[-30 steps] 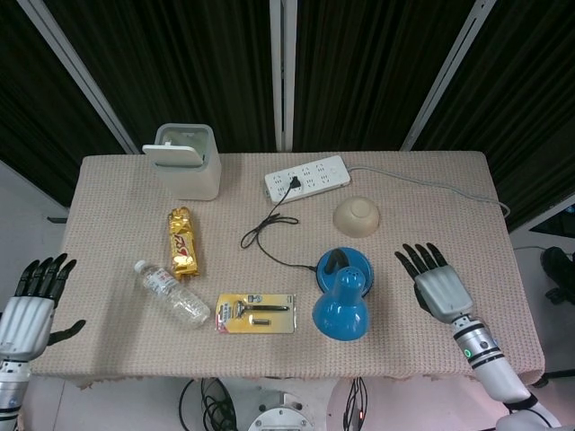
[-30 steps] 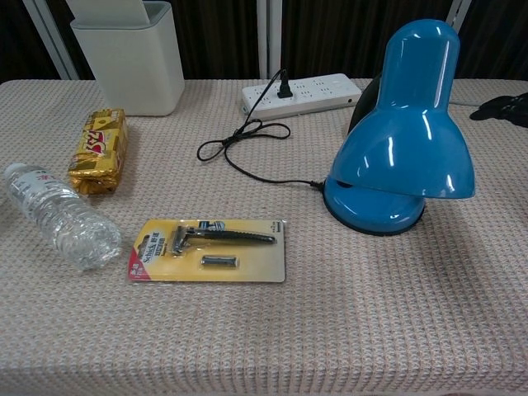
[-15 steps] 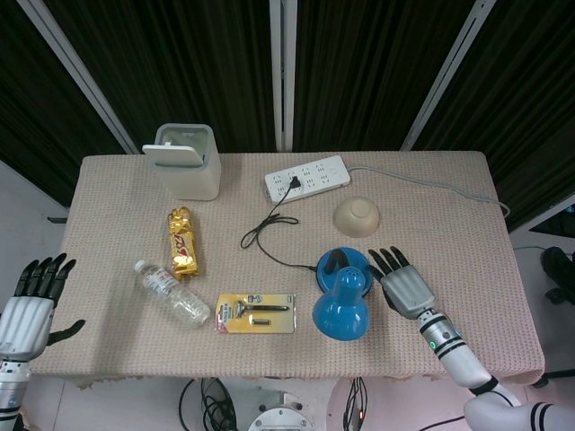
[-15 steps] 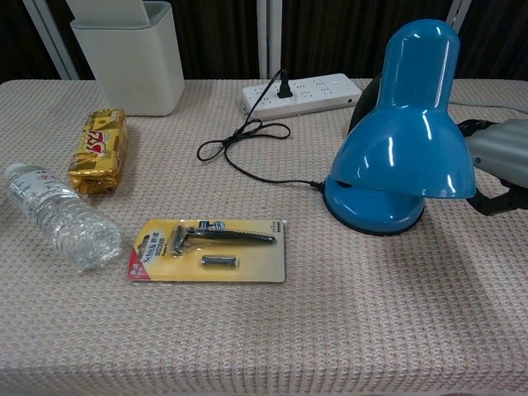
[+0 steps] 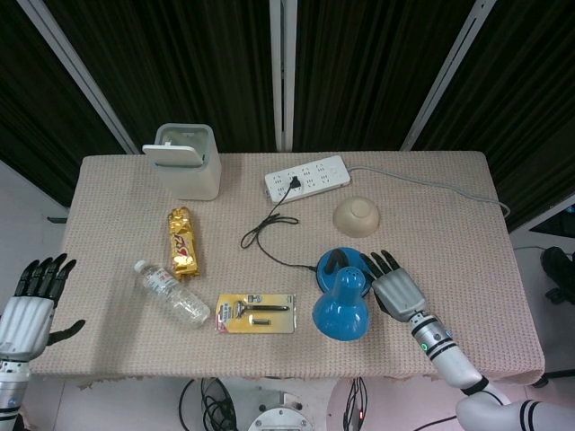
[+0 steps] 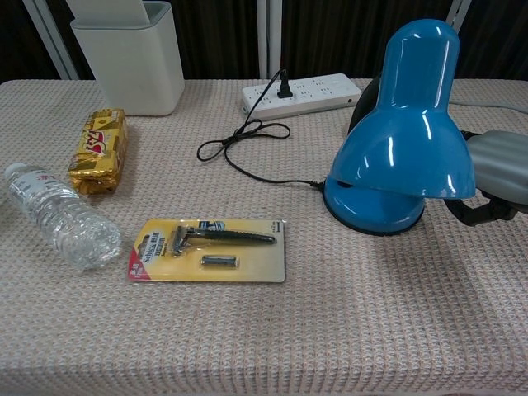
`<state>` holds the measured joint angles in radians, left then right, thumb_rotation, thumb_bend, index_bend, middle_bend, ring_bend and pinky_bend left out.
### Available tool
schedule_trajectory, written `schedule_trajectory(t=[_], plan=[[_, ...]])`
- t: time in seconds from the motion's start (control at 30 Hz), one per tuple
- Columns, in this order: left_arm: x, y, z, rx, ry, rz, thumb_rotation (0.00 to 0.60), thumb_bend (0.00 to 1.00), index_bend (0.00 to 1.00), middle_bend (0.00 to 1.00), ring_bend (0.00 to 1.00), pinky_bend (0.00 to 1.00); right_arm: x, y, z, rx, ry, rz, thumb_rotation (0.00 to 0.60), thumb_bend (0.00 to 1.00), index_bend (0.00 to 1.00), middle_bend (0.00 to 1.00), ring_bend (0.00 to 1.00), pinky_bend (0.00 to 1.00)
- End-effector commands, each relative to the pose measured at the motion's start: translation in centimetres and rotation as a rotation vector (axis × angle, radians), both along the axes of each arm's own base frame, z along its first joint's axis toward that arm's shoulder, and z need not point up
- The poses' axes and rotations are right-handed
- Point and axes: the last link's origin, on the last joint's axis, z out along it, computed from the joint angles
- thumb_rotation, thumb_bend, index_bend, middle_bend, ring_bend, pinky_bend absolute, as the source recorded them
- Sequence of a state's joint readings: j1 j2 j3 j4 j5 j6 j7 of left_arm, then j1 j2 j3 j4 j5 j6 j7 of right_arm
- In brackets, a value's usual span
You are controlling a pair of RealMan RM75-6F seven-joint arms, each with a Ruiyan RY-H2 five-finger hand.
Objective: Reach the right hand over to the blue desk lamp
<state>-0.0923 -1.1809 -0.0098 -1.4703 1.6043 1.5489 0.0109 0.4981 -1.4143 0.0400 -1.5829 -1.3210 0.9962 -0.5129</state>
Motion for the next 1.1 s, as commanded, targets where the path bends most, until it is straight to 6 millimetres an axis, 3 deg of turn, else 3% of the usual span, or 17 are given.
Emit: schedule_trajectory(t=[0.03, 1.1], plan=[[0.00, -0.01, 0.04, 0.001, -0.002, -0.001, 0.600, 0.01, 0.00, 0.00, 0.00, 0.00, -0.02, 0.03, -0.10, 0.003, 0.000, -0.003, 0.557, 0.79, 0.25, 0.00, 0.00, 0.00], [-0.02, 0.04, 0.01, 0.000, -0.004, -0.002, 0.600, 0.01, 0.00, 0.00, 0.00, 0.00, -0.93, 0.29, -0.25, 0.002, 0.007, -0.051, 0.559, 0.82, 0.26, 0.00, 0.00, 0.00]])
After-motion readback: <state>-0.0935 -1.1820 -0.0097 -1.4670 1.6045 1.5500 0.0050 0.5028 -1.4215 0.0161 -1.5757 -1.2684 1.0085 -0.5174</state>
